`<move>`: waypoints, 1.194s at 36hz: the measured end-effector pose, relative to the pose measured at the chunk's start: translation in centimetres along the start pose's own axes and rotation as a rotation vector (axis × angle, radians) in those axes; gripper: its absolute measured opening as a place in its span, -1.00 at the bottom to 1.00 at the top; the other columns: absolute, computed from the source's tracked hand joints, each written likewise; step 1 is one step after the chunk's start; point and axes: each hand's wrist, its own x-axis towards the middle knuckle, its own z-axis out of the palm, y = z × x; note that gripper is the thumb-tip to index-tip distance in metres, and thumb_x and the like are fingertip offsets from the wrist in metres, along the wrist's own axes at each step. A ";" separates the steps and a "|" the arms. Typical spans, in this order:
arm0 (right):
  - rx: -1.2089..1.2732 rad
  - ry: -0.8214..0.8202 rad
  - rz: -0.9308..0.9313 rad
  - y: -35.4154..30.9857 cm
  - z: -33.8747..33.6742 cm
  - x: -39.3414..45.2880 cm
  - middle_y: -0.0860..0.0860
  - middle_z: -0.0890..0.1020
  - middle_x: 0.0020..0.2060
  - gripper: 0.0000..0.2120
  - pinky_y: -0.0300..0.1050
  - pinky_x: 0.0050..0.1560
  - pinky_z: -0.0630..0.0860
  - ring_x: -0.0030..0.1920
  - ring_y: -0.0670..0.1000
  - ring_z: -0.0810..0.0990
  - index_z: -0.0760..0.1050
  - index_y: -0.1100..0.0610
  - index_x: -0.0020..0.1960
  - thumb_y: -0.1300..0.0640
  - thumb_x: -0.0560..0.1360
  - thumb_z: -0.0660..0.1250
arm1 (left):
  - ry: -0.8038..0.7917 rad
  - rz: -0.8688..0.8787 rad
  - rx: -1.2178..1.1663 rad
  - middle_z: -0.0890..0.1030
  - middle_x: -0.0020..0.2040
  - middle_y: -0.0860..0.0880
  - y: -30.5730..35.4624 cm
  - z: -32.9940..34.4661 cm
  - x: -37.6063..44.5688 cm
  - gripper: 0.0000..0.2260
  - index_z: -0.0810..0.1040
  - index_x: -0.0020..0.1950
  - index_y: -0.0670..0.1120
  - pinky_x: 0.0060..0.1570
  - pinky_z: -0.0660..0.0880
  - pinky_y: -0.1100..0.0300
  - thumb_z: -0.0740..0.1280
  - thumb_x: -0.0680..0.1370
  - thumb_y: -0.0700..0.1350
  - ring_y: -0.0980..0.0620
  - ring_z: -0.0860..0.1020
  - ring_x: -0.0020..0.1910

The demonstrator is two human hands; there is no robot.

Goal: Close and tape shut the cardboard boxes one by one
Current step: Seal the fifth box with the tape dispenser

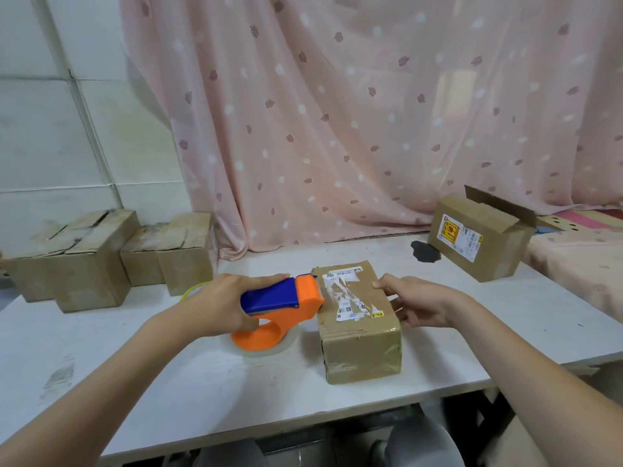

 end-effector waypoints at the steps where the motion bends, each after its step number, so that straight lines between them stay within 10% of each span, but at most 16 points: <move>1: -0.030 -0.001 -0.002 -0.1 0.0 0.0 0.18 0.66 -0.05 -0.57 0.00 -0.02 0.59 -0.07 0.19 0.51 0.55 0.27 0.24 -0.06 0.59 0.25 | 0.002 -0.005 0.003 0.57 -0.18 0.12 0.0 0.0 0.1 -0.23 0.16 0.41 0.54 -0.32 0.40 0.29 0.41 0.40 -0.06 0.09 0.49 -0.25; 8: -0.241 0.120 -0.128 -0.8 0.4 0.6 0.14 0.71 0.03 -0.66 0.06 0.24 0.58 -0.03 0.04 0.67 0.62 0.22 0.14 -0.01 0.56 0.31 | -0.002 -0.011 0.021 0.56 -0.20 0.17 0.2 -0.1 0.4 -0.24 0.17 0.41 0.54 -0.34 0.36 0.35 0.44 0.40 -0.01 0.12 0.49 -0.25; 13: -0.923 0.469 -0.532 -1.6 4.0 -0.2 0.04 0.58 -0.22 -0.75 -0.02 -0.20 0.41 -0.14 0.14 0.53 0.53 0.16 -0.05 0.04 0.62 0.15 | 0.003 -0.004 0.025 0.54 -0.24 0.16 0.8 0.0 0.6 -0.26 0.21 0.45 0.47 -0.32 0.31 0.34 0.43 0.40 0.00 0.12 0.47 -0.26; 18: -1.067 0.310 -0.641 -0.9 7.3 -0.4 -0.12 0.44 -0.20 -0.73 -0.06 -0.06 0.37 -0.13 -0.01 0.42 0.45 0.14 -0.07 0.06 0.68 0.06 | 0.015 -0.014 0.020 0.53 -0.27 0.17 0.8 0.2 0.4 -0.27 0.21 0.45 0.47 -0.35 0.30 0.37 0.41 0.40 0.00 0.13 0.49 -0.28; 21: -1.083 0.309 -0.622 0.1 7.6 -0.2 0.00 0.54 0.14 -0.71 -0.06 0.44 0.28 0.20 0.02 0.45 0.45 0.10 0.18 0.01 0.69 0.01 | 0.032 -0.013 0.034 0.52 -0.30 0.17 0.7 0.3 0.3 -0.28 0.20 0.45 0.47 -0.33 0.32 0.37 0.41 0.41 0.02 0.13 0.50 -0.27; 25: -1.120 0.308 -0.587 0.4 7.5 -0.6 -0.07 0.22 0.58 -0.53 -0.15 0.55 0.02 0.58 -0.07 0.10 0.22 0.04 0.59 -0.02 0.72 -0.06 | 0.022 0.000 0.023 0.56 -0.26 0.16 0.4 0.1 0.5 -0.28 0.21 0.46 0.47 -0.33 0.39 0.35 0.43 0.41 0.02 0.10 0.51 -0.26; 32: -1.113 0.387 -0.592 0.3 7.5 -1.5 -0.07 0.43 0.43 -0.60 -0.08 0.30 0.40 0.49 -0.10 0.25 0.39 0.02 0.44 0.02 0.72 -0.09 | -0.018 0.022 0.003 0.54 -0.19 0.21 -0.5 -1.0 0.2 -0.27 0.20 0.42 0.51 -0.34 0.42 0.39 0.47 0.43 0.01 0.22 0.50 -0.25; 39: -1.061 0.343 -0.591 0.3 7.4 -0.9 -0.13 0.34 0.51 -0.58 -0.05 0.42 0.32 0.57 -0.06 0.16 0.38 -0.06 0.47 0.00 0.71 -0.08 | -0.028 0.034 0.038 0.47 -0.24 0.50 -0.9 -1.5 -0.8 -0.28 0.17 0.41 0.50 -0.31 0.39 0.39 0.48 0.44 0.03 0.33 0.46 -0.22; 43: -1.050 0.336 -0.552 0.1 7.5 -1.0 -0.10 0.33 0.52 -0.57 -0.02 0.45 0.29 0.58 -0.02 0.13 0.35 -0.05 0.50 0.00 0.71 -0.07 | -0.014 0.024 0.032 0.51 -0.34 0.24 -1.1 -1.5 -1.1 -0.28 0.14 0.38 0.53 -0.35 0.37 0.38 0.47 0.43 0.04 0.26 0.47 -0.29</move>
